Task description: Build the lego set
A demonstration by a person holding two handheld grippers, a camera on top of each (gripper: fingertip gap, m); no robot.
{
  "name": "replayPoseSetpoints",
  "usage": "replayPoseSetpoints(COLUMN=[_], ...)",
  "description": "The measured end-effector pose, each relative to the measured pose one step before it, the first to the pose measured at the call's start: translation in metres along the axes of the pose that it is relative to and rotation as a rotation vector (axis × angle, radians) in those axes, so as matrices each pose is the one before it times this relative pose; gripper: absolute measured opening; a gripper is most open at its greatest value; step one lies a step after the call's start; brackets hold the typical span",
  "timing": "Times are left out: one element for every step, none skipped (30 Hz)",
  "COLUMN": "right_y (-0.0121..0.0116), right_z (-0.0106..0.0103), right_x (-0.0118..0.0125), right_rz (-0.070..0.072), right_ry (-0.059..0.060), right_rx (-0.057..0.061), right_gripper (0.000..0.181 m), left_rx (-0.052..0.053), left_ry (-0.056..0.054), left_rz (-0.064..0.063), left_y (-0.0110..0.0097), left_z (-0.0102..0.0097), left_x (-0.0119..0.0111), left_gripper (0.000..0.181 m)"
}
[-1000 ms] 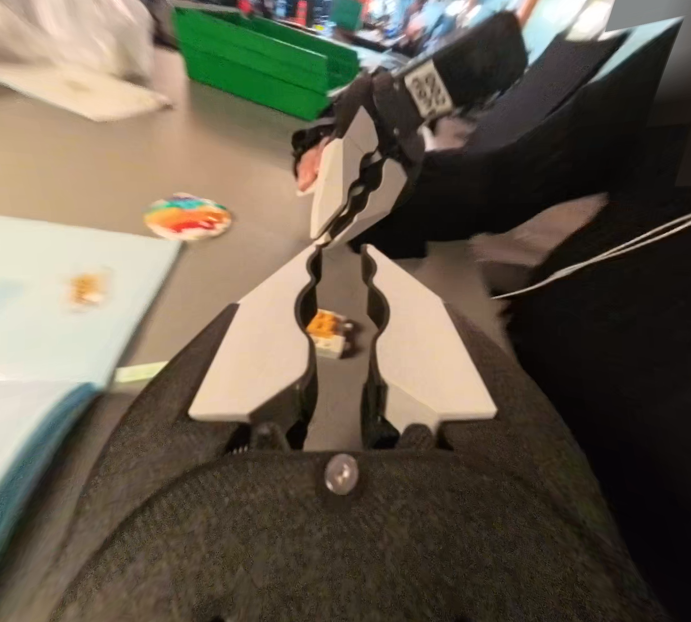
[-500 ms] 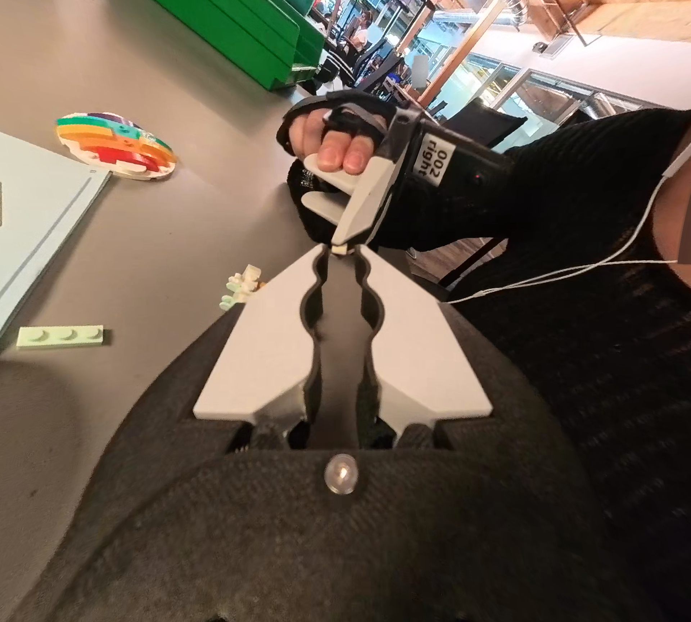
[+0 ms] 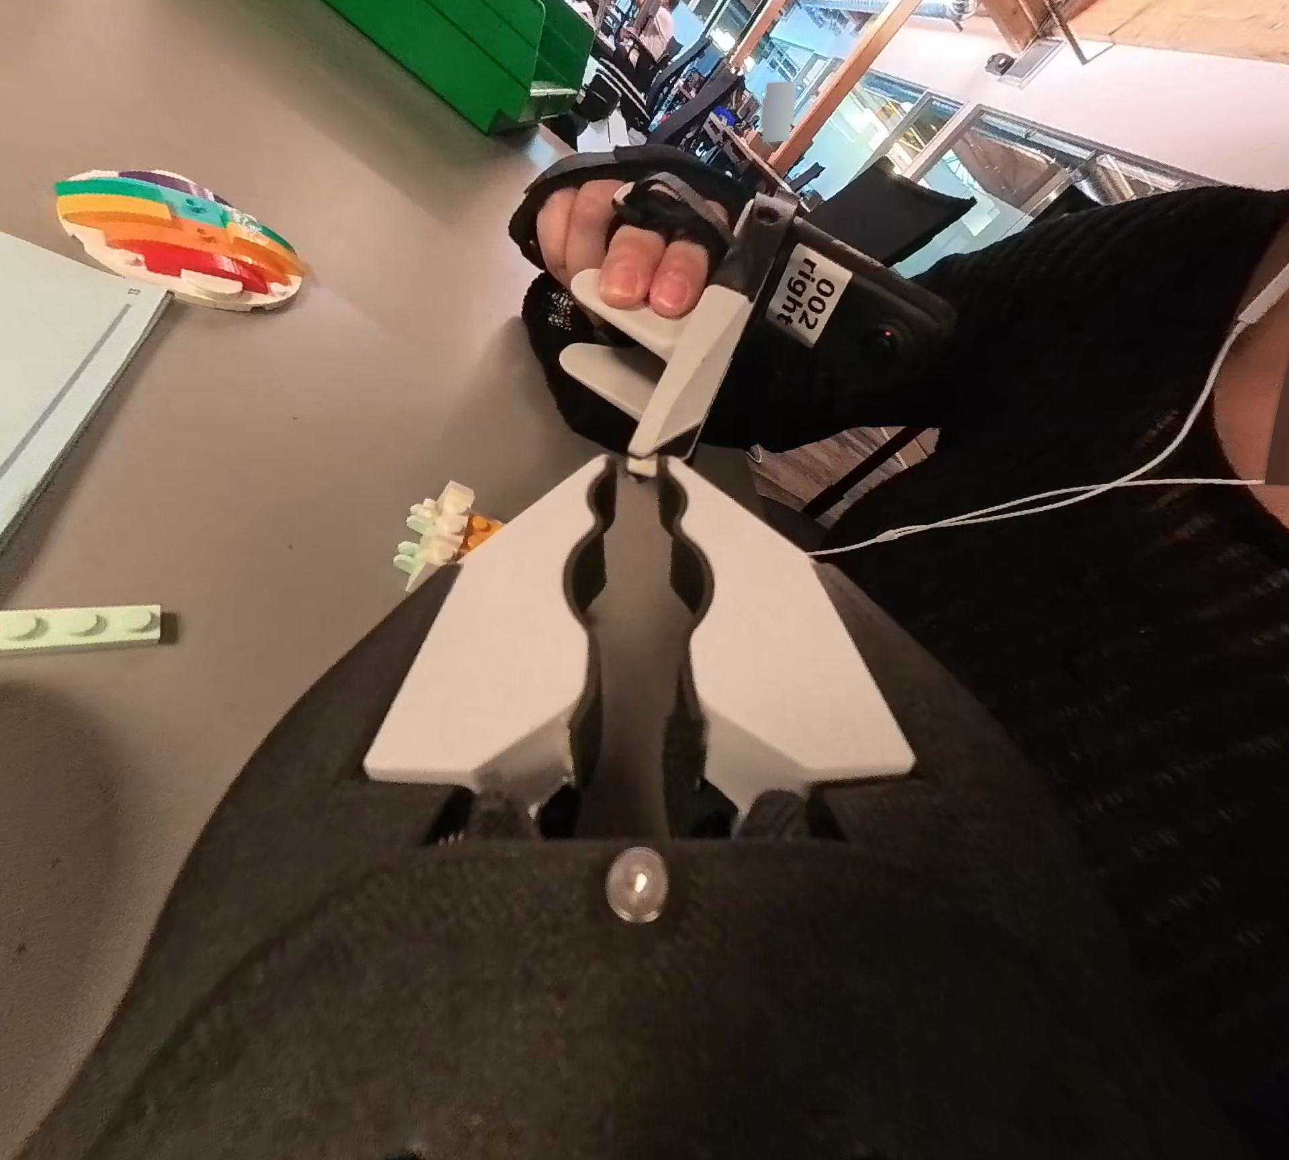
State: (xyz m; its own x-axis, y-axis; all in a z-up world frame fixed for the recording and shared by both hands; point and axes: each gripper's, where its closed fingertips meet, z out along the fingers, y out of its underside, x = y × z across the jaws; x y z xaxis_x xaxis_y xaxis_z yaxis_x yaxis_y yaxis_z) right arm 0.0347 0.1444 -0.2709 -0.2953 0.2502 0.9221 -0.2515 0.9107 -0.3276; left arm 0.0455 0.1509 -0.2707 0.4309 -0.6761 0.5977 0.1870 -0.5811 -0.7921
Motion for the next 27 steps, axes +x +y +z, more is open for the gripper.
replayPoseSetpoints(right_y=[0.00017, 0.00047, 0.00049, 0.00036, -0.00032, -0.0008, -0.00028, 0.00145, 0.00267, 0.0038, 0.00439, 0.00509, 0.00536, 0.00489, 0.00491, 0.00423, 0.00168, 0.00082, 0.00106, 0.00166, 0.00168, 0.00171, 0.00148, 0.00171, 0.00208, 0.00279, 0.00234], right_z=[0.00012, 0.00022, 0.00001, 0.00005, -0.00008, -0.00032, -0.00034, -0.00022, 0.00025, 0.00055, 0.00103, 0.0016, 0.00212, 0.0021, 0.00227, 0.00215, 0.00144, 0.00125, 0.00156, 0.00217, 0.00235, 0.00264, 0.00234, 0.00243, 0.00227, 0.0022, 0.00175], right_x=[-0.0004, -0.00038, -0.00032, -0.00029, -0.00022, -0.00033, -0.00073, -0.00189, -0.00163, 0.00005, -0.00022, -0.00066, -0.00009, -0.00169, -0.00185, 0.00165, -0.0002, -0.00033, -0.0001, -0.00131, -0.00073, -0.00047, 0.00012, -0.00072, -0.00108, -0.00031, -0.00016], right_rz=[0.0005, -0.0024, -0.0019, 0.0028, 0.0106, 0.0228, 0.0476, 0.08, 0.1024, 0.1165, 0.1238, 0.1283, 0.1221, 0.0998, 0.0775, 0.0497, 0.0272, 0.0262, 0.0261, 0.0243, 0.0199, 0.0125, 0.0012, -0.006, -0.0067, -0.0061, -0.0042], right_ry=[-0.0019, -0.0007, -0.0008, -0.0015, -0.0024, -0.0051, -0.0151, -0.0337, -0.0446, -0.04, -0.0461, -0.0512, -0.0459, -0.0492, -0.0412, -0.0091, -0.0098, -0.0068, -0.0053, -0.0135, -0.0089, -0.0046, 0.0022, -0.0007, -0.0017, 0.0019, 0.0024], right_rx=[-0.0026, -0.0036, -0.0024, -0.0009, 0.0037, 0.0073, 0.0056, -0.0014, -0.0018, -0.0024, -0.0041, -0.0087, -0.0135, -0.0131, -0.0169, -0.0228, -0.0143, -0.0088, -0.0117, -0.016, -0.0175, -0.0184, -0.0169, -0.0181, -0.0206, -0.0236, -0.0196], right_gripper=[0.003, 0.003, 0.003, 0.003, 0.003, 0.003, 0.004, 0.011, 0.022, 0.034, 0.043, 0.049, 0.056, 0.059, 0.06, 0.063, 0.066, 0.067, 0.07, 0.073, 0.076, 0.078, 0.078, 0.078, 0.077, 0.075, 0.071], left_rx=[-0.0004, -0.0017, -0.001, -0.0014, -0.0027, -0.0045, -0.0061, -0.0012, -0.0012, -0.0014, -0.0046, -0.0165, -0.0297, -0.0291, -0.0094, -0.002, -0.0086, -0.0155, -0.0144, -0.0055, -0.0024, -0.0045, -0.0038, 0.0002, 0.0026, 0.0021, 0.0023], left_ry=[0.0019, -0.0033, -0.0069, -0.0034, 0.0013, 0.0016, -0.0031, -0.0176, -0.0327, -0.038, -0.0403, -0.0483, -0.0548, -0.0391, -0.0201, -0.0138, -0.017, -0.0173, -0.0154, -0.01, -0.0043, -0.0025, -0.006, -0.0052, -0.0041, -0.0043, -0.0003], left_rz=[0.0023, 0.002, 0.0024, 0.0022, 0.0029, 0.0059, 0.0157, 0.0261, 0.0313, 0.0305, 0.0247, 0.0248, 0.0264, 0.0224, 0.0167, 0.0128, 0.0111, 0.0116, 0.0104, 0.0106, 0.0082, 0.0035, 0.0045, 0.0085, 0.0087, 0.0045, 0.0023], left_y=[0.00013, 0.00029, 0.00014, 0.0003, 0.00038, 0.00059, 0.00058, -0.0004, -0.0006, -0.00063, 0.00002, 0.00209, 0.00446, 0.00437, 0.00133, 0.0, 0.00099, 0.00197, 0.00191, 0.00052, 0.00021, 0.00056, 0.00048, -0.00016, -0.00037, -0.00018, -0.00032], left_z=[0.00007, 0.00021, 0.00011, 0.00017, -0.00002, 0.00014, -0.00017, -0.00137, -0.00276, -0.00368, -0.004, -0.0035, -0.00246, -0.00113, -0.00053, -0.00011, 0.00027, 0.00061, 0.00081, 0.00059, 0.00035, 0.00038, 0.00019, -0.00002, -0.00035, -0.00026, -0.00018], left_x=[0.00056, -0.00013, -0.00058, -0.00009, 0.00053, 0.00073, 0.00075, -0.00077, -0.00263, -0.00357, -0.00454, -0.00614, -0.00737, -0.00498, -0.00198, -0.00102, -0.00167, -0.00187, -0.00161, -0.00064, 0.00009, -0.00002, -0.0005, -0.00012, 0.00007, -0.00029, 0.00009], left_gripper=[0.008, 0.007, 0.007, 0.007, 0.007, 0.007, 0.007, 0.007, 0.007, 0.007, 0.007, 0.007, 0.007, 0.007, 0.007, 0.007, 0.007, 0.007, 0.007, 0.007, 0.007, 0.007, 0.007, 0.007, 0.007, 0.007, 0.007])
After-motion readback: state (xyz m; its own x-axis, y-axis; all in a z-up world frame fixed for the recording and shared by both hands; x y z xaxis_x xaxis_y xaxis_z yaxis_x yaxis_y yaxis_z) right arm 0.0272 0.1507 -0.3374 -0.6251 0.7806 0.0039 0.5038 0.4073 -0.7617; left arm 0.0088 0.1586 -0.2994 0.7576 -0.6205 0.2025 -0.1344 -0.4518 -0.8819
